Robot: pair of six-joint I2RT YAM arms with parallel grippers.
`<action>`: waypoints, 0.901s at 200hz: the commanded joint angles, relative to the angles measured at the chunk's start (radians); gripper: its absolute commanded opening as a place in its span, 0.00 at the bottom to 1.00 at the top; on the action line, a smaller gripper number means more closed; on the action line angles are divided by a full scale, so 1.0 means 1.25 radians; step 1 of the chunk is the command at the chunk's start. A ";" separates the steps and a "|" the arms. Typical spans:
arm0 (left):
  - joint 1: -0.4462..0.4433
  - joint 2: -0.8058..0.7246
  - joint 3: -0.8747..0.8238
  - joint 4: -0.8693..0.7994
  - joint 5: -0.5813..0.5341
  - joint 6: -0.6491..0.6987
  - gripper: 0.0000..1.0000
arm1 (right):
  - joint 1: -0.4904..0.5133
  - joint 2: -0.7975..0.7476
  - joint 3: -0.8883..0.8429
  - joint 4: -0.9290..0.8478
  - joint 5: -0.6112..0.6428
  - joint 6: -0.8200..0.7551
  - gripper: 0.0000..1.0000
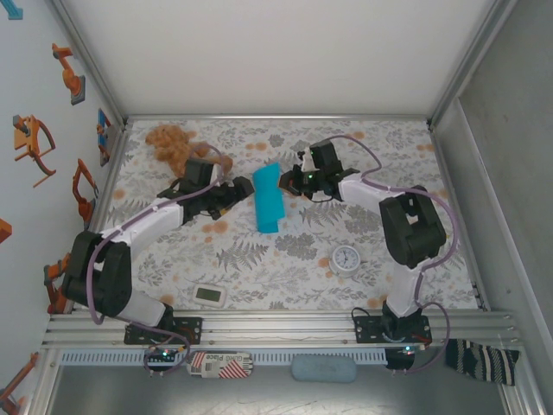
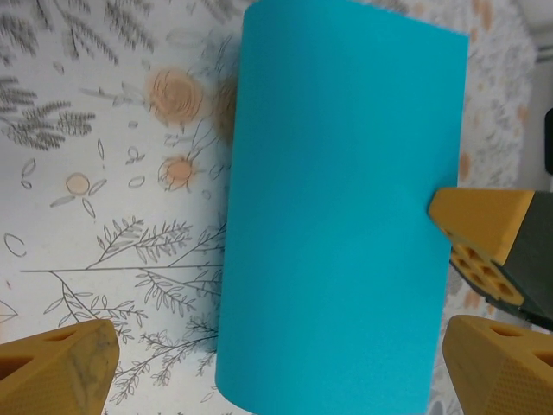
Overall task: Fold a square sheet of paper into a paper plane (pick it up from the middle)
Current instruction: First fold in half a square sheet of paper at the center of the table.
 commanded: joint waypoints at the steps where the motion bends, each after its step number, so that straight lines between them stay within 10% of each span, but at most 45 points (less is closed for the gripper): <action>1: -0.012 0.031 0.034 -0.021 -0.024 0.009 0.96 | 0.001 0.018 -0.002 0.029 0.010 0.006 0.00; 53: -0.036 0.101 0.059 -0.021 -0.030 0.001 1.00 | 0.007 0.070 0.031 -0.001 0.009 -0.024 0.00; 180: -0.079 0.280 0.207 -0.143 -0.152 0.018 0.74 | 0.028 0.148 0.097 -0.023 -0.006 -0.057 0.00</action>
